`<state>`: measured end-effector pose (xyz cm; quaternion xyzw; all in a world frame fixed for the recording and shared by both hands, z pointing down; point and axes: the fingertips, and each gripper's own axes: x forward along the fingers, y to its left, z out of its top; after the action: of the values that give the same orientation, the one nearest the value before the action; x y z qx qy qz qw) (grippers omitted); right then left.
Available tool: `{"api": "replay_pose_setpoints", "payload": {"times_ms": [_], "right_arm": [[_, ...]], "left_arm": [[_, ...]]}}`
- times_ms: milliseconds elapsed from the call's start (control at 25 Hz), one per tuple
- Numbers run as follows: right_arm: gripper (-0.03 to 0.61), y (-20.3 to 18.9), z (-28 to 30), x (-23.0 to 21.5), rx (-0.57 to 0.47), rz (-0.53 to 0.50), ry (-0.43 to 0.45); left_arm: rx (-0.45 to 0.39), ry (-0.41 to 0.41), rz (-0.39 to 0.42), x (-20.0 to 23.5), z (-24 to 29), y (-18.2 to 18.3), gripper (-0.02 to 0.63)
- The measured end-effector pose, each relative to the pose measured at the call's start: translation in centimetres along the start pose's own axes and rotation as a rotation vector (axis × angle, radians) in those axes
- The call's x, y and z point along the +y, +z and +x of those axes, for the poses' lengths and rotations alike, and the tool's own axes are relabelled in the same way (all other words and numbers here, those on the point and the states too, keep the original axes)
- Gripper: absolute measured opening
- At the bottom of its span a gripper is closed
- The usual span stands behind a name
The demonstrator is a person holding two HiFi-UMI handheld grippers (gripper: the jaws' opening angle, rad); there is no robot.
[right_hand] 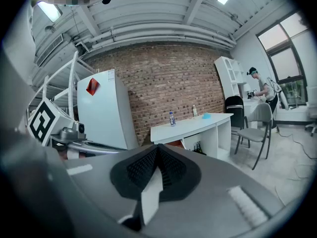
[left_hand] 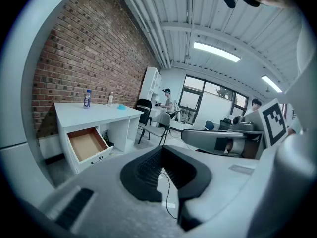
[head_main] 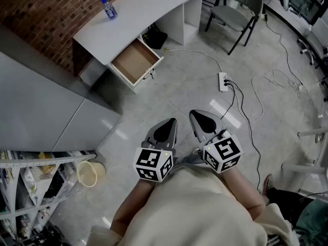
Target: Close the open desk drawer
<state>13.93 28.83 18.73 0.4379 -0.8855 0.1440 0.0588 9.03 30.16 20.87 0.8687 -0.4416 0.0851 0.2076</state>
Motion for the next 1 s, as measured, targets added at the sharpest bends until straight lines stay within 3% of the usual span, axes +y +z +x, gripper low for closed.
{"api": "replay_pose_setpoints", "payload": {"times_ms": [360,1000], "right_arm": [[0.002,-1.0,-0.4,-0.4,0.047,-0.011,0.002],[0.002,-1.6,-3.7,-4.1,0.068,0.024,0.075]], "left_arm": [[-0.021,0.059,-0.019,0.5,0.5,0.2,0.002],[-0.057,0.115,-0.085,-3.5,3.4,0.0,0.000]]}}
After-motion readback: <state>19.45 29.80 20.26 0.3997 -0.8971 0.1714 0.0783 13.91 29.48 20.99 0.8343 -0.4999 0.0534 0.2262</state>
